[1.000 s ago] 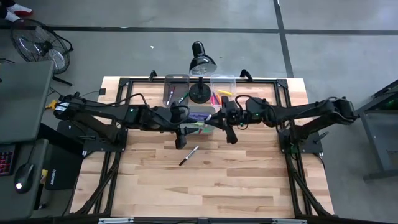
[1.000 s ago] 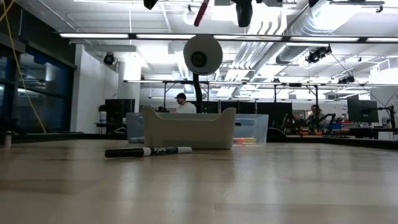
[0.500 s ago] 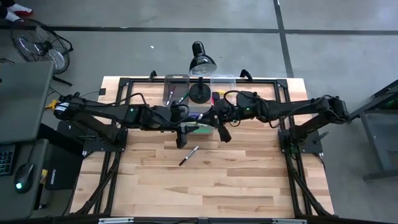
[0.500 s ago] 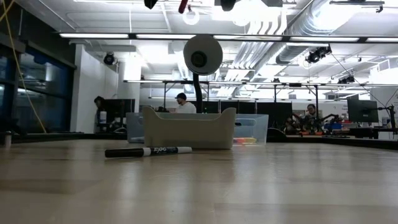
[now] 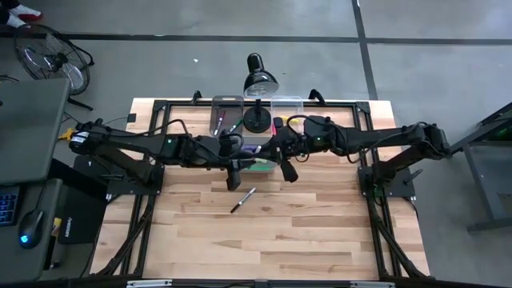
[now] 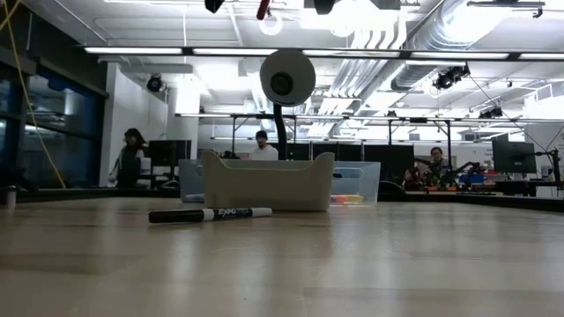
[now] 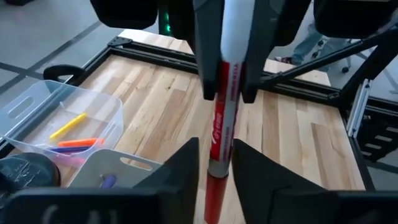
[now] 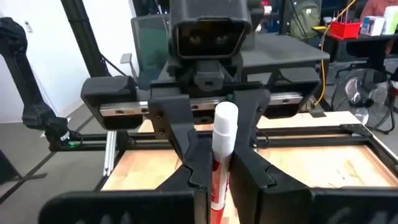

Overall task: Pick & Place Markers
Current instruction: Put the medium red marker into the black bin

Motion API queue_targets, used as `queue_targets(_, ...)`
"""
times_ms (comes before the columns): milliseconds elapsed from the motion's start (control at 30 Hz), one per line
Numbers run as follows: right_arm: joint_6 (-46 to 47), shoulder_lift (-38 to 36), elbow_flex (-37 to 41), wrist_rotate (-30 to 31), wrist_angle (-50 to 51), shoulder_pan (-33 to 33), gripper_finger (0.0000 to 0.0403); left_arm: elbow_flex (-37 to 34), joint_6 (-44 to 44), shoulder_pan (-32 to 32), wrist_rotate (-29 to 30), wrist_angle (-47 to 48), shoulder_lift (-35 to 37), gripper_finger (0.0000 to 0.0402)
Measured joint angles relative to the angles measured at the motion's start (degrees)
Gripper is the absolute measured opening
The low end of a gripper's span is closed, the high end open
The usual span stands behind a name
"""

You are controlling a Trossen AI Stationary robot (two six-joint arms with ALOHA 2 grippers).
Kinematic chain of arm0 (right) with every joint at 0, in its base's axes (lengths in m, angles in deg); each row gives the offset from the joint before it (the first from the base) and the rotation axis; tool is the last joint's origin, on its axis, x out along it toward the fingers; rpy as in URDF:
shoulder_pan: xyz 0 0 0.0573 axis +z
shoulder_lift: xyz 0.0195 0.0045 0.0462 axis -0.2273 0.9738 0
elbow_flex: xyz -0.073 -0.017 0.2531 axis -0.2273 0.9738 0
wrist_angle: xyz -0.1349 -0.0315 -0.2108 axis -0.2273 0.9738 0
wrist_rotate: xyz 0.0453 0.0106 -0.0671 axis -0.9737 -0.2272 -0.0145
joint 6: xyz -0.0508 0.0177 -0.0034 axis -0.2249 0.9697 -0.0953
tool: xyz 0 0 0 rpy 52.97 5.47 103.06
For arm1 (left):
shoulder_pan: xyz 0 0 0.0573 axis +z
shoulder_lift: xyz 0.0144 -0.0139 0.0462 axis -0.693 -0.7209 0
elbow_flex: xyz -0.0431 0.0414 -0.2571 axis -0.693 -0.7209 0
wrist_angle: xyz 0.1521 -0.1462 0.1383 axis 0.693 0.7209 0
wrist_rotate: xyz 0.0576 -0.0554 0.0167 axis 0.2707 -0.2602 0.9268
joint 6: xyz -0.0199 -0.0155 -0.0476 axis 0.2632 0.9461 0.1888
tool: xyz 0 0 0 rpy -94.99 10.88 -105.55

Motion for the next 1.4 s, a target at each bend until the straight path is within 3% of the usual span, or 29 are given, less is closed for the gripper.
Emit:
queue_targets(233,0.22,-0.02,0.02,-0.09,0.11,0.00,0.0028,0.00,-0.37,0.00,-0.58,-0.28,0.00,0.0027)
queue_targets(733,1.59,-0.50,0.05,0.00,0.45,-0.36,0.0096,0.00,-0.35,0.00,-0.63,-0.75,-0.02,0.0030)
queue_targets(933,1.62,-4.06,0.13,-0.11,3.98,-2.32,0.0125,0.00,-0.33,0.02,-0.48,-0.72,-0.02,0.0030)
queue_targets(1100,1.20,-10.81,0.13,2.04,12.16,-4.67,0.0135,0.00,-0.35,-0.04,1.08,-0.24,-0.02,0.0030)
queue_targets(1300,1.16,-21.01,0.14,9.39,30.20,-5.60,0.0135,0.02,1.91,0.11,8.96,4.11,0.00,0.0030)
queue_targets(1400,3.71,-25.53,0.13,11.54,38.06,-5.60,0.0135,0.03,4.65,1.97,9.78,7.09,0.57,0.0030)
